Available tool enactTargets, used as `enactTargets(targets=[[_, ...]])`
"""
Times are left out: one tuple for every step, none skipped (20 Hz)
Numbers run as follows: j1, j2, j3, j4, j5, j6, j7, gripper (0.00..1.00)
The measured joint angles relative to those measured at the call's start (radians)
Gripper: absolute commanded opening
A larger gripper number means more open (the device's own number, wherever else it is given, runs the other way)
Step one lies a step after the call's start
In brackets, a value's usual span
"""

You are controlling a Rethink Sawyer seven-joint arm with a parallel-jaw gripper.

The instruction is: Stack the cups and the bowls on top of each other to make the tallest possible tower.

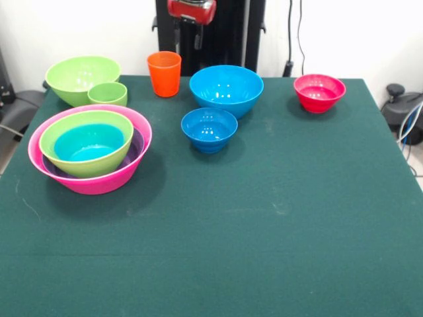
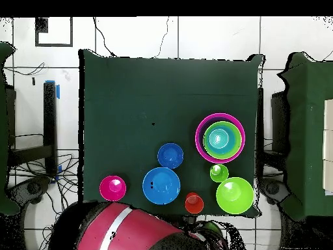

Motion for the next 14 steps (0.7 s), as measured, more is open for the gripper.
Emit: enactTargets(targets=[[-0.002,0.003,-0.002,-0.003,-0.004,-0.003,0.000,1.00],[-0.004,0.007,-0.004,-0.006,-0.008,-0.006,0.000,1.00],[-0.006,0.010,-0.006,-0.008,-0.012,-0.009,0.000,1.00],[-0.009,0.019,-0.011,-0.016,-0.022,-0.015,0.000,1.00],[-0.010,0.023,-0.013,-0.018,-0.024,-0.016,0.000,1.00],[-0.010,0.026,-0.014,-0.021,-0.026,-0.018,0.000,1.00],[-0.011,0.032,-0.017,-0.025,-0.030,-0.021,0.000,1.00],[-0.011,0.035,-0.018,-0.028,-0.032,-0.022,0.000,1.00],[-0.011,0.038,-0.020,-0.031,-0.036,-0.022,0.000,1.00],[-0.011,0.042,-0.021,-0.034,-0.039,-0.022,0.000,1.00],[-0.011,0.045,-0.023,-0.036,-0.043,-0.022,0.000,1.00],[-0.012,0.049,-0.023,-0.040,-0.047,-0.022,0.000,1.00],[-0.012,0.051,-0.024,-0.042,-0.050,-0.022,0.000,1.00],[-0.012,0.054,-0.024,-0.044,-0.054,-0.022,0.000,1.00]])
